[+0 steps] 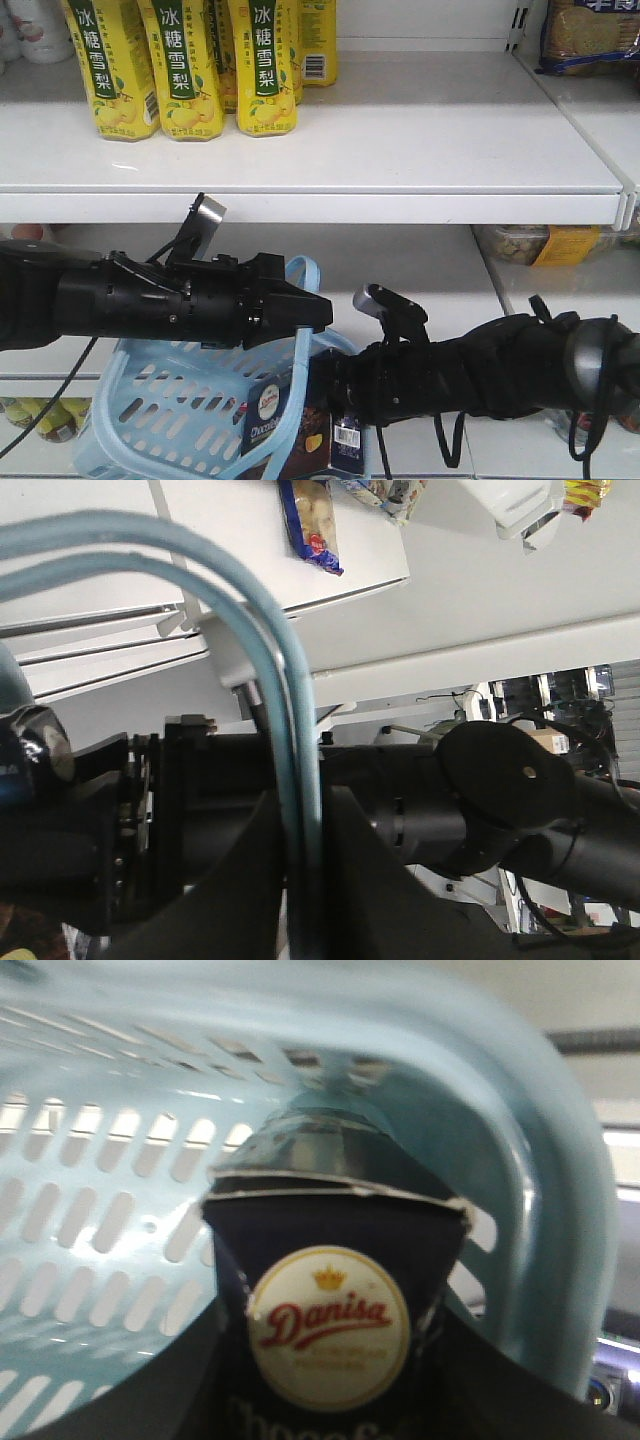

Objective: Left arm holds basket, right arm returns cookies
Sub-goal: 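Close the right gripper on the top of the Chocofello cookie box, then lift the cookie box out of the basket with the right gripper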

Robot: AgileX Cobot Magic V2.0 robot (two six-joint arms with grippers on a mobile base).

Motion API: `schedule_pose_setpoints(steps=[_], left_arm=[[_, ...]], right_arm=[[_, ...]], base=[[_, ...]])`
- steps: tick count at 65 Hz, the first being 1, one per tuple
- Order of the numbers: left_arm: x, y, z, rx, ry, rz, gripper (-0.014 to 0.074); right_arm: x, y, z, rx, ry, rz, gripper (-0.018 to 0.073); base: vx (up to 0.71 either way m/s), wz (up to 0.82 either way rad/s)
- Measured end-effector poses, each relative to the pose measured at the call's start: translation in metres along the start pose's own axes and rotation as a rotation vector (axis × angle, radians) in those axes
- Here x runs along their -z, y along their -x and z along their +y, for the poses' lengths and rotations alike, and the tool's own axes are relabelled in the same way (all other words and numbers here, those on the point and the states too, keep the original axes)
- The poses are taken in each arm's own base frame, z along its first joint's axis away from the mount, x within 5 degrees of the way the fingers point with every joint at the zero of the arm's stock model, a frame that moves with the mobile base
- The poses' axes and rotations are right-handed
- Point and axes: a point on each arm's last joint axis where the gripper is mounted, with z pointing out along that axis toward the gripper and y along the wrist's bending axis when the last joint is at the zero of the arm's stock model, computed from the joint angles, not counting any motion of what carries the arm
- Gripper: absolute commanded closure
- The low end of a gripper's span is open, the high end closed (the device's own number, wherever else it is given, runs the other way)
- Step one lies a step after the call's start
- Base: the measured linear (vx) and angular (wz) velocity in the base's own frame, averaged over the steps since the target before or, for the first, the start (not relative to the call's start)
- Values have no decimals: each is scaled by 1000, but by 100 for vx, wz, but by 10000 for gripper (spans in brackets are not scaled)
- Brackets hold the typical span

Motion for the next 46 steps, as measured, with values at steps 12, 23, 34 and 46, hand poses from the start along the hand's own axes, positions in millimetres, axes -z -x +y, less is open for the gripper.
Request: schedule_pose_setpoints(steps=[12,23,34,46], left_arm=[[0,0,0,0,0,0,599],[0,0,0,0,-1,0,599],[0,0,0,0,-1,0,599],[0,0,0,1,-1,-1,599]], right_arm=[[15,3,10,69,21,-29,385],[29,4,17,111,28,-41,385],[50,10,17,123,30,-60,385],[79,15,18,143,40,-82,385]], base=[[0,0],[0,0],[0,0],[0,0]])
